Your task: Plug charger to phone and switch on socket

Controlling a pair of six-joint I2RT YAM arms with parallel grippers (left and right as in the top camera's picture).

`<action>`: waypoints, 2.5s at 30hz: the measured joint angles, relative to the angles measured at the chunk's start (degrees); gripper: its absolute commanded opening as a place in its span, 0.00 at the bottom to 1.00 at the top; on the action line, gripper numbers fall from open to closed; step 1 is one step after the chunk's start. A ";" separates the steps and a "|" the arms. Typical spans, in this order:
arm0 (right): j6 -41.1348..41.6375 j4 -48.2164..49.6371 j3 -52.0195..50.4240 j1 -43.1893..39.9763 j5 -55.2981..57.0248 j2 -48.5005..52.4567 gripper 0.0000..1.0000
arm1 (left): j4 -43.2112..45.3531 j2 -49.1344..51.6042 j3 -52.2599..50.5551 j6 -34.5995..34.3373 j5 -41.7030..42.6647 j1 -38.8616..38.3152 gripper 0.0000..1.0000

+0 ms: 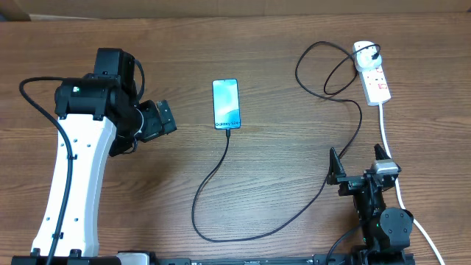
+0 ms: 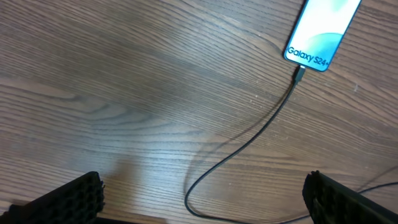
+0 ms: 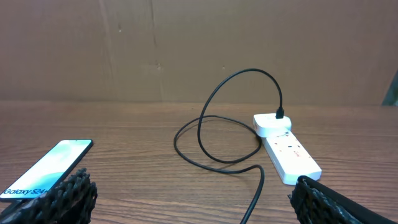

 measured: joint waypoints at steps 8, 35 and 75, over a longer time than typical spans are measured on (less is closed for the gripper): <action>-0.02 0.04 0.00 0.00 0.00 0.00 1.00 | 0.02 0.00 0.00 0.00 -0.96 0.00 0.99; -0.02 0.02 0.00 0.00 0.00 0.00 1.00 | 12.44 0.00 0.00 4.61 1.86 0.00 0.99; -0.15 0.02 0.00 0.00 0.02 -0.07 1.00 | 39.50 -56.76 -47.91 14.84 0.98 -0.04 0.99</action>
